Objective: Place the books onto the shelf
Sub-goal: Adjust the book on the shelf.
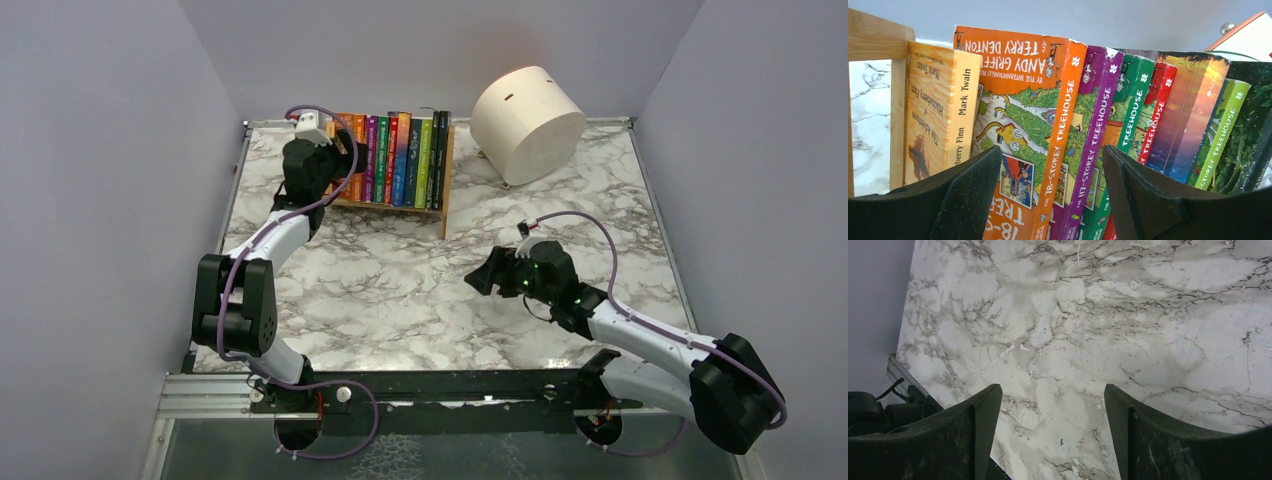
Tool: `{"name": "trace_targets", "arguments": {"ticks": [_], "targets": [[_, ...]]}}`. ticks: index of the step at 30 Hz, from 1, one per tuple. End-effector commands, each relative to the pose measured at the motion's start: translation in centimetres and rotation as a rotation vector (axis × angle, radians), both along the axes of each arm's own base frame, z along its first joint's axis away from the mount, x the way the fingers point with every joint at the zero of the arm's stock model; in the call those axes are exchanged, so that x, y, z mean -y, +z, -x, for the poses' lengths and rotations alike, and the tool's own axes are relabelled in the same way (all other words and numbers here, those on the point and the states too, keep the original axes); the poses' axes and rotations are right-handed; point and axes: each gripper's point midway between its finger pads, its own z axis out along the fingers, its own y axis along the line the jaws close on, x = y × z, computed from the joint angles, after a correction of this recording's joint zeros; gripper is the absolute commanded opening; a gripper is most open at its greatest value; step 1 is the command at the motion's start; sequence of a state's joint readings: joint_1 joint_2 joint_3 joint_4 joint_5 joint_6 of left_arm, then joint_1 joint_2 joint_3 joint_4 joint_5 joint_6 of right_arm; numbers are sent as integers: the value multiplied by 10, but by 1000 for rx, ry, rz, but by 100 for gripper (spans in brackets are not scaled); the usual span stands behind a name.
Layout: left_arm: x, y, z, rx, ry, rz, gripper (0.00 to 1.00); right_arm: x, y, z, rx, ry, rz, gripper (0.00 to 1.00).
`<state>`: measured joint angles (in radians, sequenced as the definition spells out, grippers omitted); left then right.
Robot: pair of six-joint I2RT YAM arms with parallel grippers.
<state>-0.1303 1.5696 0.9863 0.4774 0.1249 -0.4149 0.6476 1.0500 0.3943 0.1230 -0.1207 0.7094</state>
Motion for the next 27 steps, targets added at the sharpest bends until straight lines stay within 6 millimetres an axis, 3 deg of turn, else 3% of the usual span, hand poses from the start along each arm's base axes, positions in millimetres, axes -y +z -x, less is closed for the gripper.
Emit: {"name": "trace_targets", "arguments": {"ticks": [1,10,21,27], "targets": [[-5,18,-2,31,-31,72,67,5,-2,3,-6,-13,1,74],[-24,24,8,57,41,47,70,4,-4,4,-15,-13,-1,74],[-50,-9,5,-21,137,63,74,4,-5,4,-20,-11,1,74],[-52,-24,0,-52,132,75,74,3,-6,4,-22,-10,3,74]]}}
